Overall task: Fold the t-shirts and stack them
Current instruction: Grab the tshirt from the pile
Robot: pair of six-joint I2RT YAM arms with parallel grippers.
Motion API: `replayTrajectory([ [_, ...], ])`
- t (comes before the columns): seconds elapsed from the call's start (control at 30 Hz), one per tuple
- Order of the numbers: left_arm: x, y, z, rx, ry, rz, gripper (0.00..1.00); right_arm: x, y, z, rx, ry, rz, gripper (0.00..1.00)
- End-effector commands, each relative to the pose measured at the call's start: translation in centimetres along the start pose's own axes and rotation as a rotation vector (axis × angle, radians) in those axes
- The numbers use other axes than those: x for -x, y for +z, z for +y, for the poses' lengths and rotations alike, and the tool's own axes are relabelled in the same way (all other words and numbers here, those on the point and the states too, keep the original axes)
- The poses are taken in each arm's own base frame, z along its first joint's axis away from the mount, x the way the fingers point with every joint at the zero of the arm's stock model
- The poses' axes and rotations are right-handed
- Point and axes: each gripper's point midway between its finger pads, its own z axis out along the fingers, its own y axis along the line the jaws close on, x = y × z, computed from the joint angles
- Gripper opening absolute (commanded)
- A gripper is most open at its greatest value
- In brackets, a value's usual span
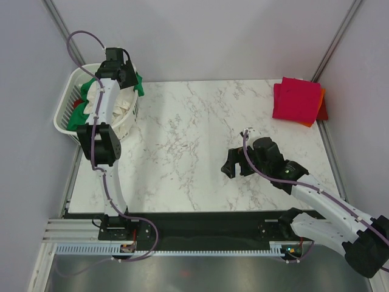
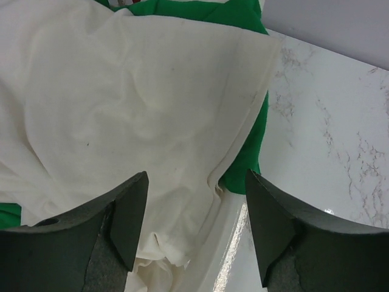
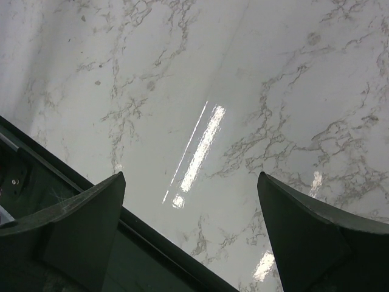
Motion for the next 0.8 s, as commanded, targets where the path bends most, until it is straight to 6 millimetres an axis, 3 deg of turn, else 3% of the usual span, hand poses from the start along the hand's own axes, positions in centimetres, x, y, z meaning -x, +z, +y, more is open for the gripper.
replayTrajectory([
  [0.0,1.9,0.3,0.2,-0.024,-0.047,-0.046,0.72,0.0,0.2,-0.2,-0.006,-0.019,-0.001,0.98],
  [0.17,1.3,1.8,0.1,-0.022,-0.054,-0.035,0.69,-0.3,0.4,-0.3,-0.009,-0.018,0.009,0.98],
  [0.5,-0.1,2.8,-0.9,-0.072,-0.052,0.004,0.61,-0.5,0.8,-0.7,-0.029,-0.016,0.018,0.98],
  [0.77,-1.2,3.8,-1.3,-0.095,-0.053,0.033,0.35,-0.4,0.8,-0.9,-0.037,-0.017,0.013,0.98],
])
